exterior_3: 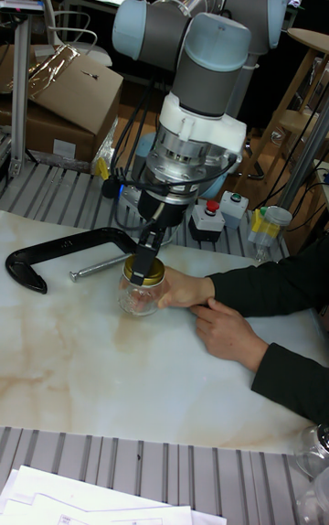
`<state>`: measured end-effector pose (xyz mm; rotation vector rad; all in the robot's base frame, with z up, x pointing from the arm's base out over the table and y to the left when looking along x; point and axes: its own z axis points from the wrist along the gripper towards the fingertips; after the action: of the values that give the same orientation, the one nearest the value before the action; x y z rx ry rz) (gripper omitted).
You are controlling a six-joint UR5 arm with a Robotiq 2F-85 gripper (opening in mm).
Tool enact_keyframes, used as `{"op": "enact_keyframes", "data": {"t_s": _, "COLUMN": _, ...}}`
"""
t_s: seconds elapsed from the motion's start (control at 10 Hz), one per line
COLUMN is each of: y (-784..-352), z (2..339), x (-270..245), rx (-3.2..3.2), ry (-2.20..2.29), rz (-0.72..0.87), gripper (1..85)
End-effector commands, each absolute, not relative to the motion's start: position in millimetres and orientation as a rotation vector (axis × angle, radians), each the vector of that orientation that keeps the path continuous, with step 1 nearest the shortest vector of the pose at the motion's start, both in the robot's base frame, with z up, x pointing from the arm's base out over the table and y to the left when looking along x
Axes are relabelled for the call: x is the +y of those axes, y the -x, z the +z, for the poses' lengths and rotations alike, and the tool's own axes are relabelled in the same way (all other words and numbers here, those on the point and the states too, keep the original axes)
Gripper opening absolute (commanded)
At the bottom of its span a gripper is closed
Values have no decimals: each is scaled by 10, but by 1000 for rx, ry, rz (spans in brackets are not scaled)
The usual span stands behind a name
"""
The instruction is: Unscrew the lid from the jar
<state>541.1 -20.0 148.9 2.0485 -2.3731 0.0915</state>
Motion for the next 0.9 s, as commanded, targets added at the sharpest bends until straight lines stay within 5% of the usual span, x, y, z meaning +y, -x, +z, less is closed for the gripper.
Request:
{"op": "enact_keyframes", "data": {"t_s": 0.0, "y": -5423, "z": 1481, "x": -157, "rx": -2303, "ry": -2156, "rz": 77, "gripper": 10}}
{"op": "enact_keyframes", "data": {"t_s": 0.5, "y": -5512, "z": 1457, "x": -201, "rx": -2277, "ry": -2219, "rz": 128, "gripper": 47}}
{"op": "enact_keyframes", "data": {"t_s": 0.8, "y": -5573, "z": 1483, "x": -98, "rx": -2230, "ry": -2285, "rz": 110, "gripper": 320}}
